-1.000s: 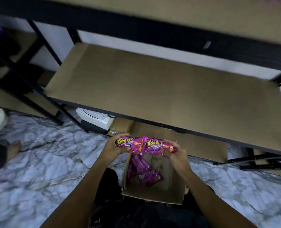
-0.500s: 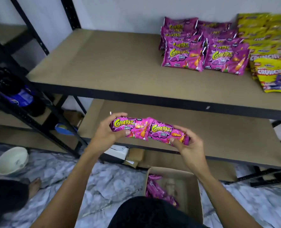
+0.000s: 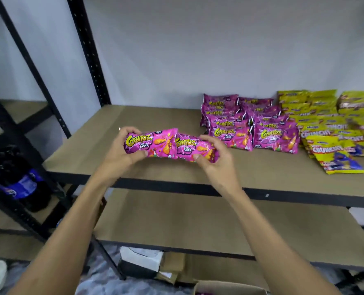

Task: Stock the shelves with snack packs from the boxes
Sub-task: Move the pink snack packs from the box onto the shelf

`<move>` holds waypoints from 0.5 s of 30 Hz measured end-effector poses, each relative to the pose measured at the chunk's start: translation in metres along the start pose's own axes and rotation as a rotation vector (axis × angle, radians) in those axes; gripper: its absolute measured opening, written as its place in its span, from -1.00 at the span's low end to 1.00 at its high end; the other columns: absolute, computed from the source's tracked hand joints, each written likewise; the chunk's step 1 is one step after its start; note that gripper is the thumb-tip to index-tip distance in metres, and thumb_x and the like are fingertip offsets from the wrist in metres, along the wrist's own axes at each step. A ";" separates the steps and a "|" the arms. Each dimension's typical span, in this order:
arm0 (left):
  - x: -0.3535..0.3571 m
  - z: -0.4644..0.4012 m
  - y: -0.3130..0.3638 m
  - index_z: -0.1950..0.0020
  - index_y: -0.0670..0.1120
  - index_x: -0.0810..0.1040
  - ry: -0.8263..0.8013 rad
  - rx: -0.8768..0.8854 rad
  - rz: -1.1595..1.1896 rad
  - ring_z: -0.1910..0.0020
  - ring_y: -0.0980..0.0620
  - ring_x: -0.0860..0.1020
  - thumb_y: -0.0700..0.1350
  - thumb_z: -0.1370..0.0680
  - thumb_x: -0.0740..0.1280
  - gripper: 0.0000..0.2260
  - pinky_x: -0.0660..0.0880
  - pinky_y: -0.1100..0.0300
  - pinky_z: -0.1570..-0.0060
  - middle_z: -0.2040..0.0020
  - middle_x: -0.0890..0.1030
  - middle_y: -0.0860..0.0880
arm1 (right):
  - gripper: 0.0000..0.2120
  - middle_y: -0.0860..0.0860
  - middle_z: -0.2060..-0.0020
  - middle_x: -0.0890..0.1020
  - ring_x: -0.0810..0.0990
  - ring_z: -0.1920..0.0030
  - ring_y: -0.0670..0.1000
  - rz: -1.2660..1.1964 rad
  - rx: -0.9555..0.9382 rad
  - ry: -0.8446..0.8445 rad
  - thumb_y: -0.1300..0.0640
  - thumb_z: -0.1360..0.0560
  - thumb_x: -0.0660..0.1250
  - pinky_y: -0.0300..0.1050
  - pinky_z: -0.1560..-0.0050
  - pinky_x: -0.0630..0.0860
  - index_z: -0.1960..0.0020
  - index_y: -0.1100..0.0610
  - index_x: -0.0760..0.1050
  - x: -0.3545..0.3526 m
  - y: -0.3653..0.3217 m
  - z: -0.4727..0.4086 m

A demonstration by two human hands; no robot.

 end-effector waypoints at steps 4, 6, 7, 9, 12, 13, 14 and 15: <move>-0.002 -0.039 -0.025 -0.10 -0.05 0.42 0.058 -0.042 -0.035 0.26 0.28 0.52 -0.39 -0.43 0.43 -0.62 0.45 0.46 0.25 0.08 0.54 0.03 | -0.63 -0.19 -0.10 0.55 0.46 -0.06 -0.38 0.126 0.048 0.020 0.28 -0.47 0.43 -0.57 -0.09 0.29 -0.23 0.03 0.52 0.019 0.027 -0.042; 0.002 -0.056 -0.036 -0.11 -0.07 0.45 0.081 -0.050 -0.011 0.20 0.17 0.53 -0.40 -0.41 0.46 -0.61 0.47 0.46 0.22 0.07 0.56 0.01 | -0.65 -0.12 -0.13 0.55 0.45 -0.05 -0.36 0.164 0.059 0.076 0.30 -0.49 0.40 -0.60 -0.08 0.30 -0.21 0.01 0.52 0.021 0.033 -0.062; 0.004 -0.067 -0.041 -0.10 -0.07 0.46 0.087 -0.048 -0.011 0.17 0.16 0.53 -0.41 -0.40 0.46 -0.60 0.47 0.47 0.21 0.05 0.57 0.00 | -0.65 -0.06 -0.15 0.54 0.44 -0.05 -0.31 0.203 0.056 0.108 0.32 -0.50 0.38 -0.62 -0.07 0.28 -0.21 0.01 0.53 0.022 0.034 -0.074; 0.005 -0.089 -0.045 -0.10 -0.04 0.47 0.102 -0.031 -0.010 0.13 0.17 0.55 -0.43 -0.38 0.45 -0.57 0.46 0.49 0.18 0.01 0.58 0.00 | -0.61 0.07 -0.17 0.52 0.42 -0.06 -0.18 0.304 0.012 0.138 0.35 -0.47 0.37 -0.60 -0.10 0.25 -0.21 -0.01 0.55 0.029 0.033 -0.098; -0.007 -0.120 -0.055 -0.15 0.01 0.44 0.153 -0.012 -0.024 0.12 0.13 0.56 -0.42 -0.39 0.44 -0.53 0.44 0.51 0.16 0.02 0.58 0.03 | -0.54 0.10 -0.12 0.52 0.45 0.04 -0.21 0.389 -0.012 0.124 0.37 -0.45 0.38 -0.37 -0.12 0.39 -0.22 -0.07 0.55 0.050 0.038 -0.129; -0.011 -0.129 -0.060 -0.17 0.02 0.41 0.171 -0.013 -0.027 0.11 0.10 0.56 -0.43 -0.39 0.44 -0.50 0.44 0.50 0.14 0.03 0.57 0.04 | -0.52 0.10 -0.08 0.53 0.48 0.07 -0.20 0.391 -0.011 0.125 0.39 -0.44 0.36 -0.33 -0.11 0.44 -0.23 -0.06 0.55 0.056 0.042 -0.136; -0.015 -0.136 -0.065 -0.19 0.02 0.40 0.187 -0.016 -0.032 0.10 0.08 0.55 -0.43 -0.39 0.44 -0.48 0.44 0.47 0.11 0.04 0.56 0.05 | -0.48 0.09 -0.06 0.53 0.53 0.09 -0.14 0.398 -0.006 0.134 0.43 -0.43 0.33 -0.22 -0.11 0.50 -0.25 -0.05 0.54 0.061 0.046 -0.142; -0.018 -0.143 -0.070 -0.23 -0.01 0.39 0.203 -0.024 -0.046 0.08 0.06 0.54 -0.43 -0.39 0.45 -0.46 0.46 0.40 0.06 0.04 0.55 0.05 | -0.44 0.10 -0.04 0.54 0.56 0.07 -0.04 0.416 -0.005 0.146 0.46 -0.41 0.30 -0.09 -0.11 0.54 -0.27 -0.03 0.53 0.065 0.049 -0.149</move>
Point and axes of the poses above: each hand's wrist, its own z-axis away from the middle knuckle, its own x-axis out of the palm, y = z × x, the point moved 7 cm from there along -z, towards the middle knuckle
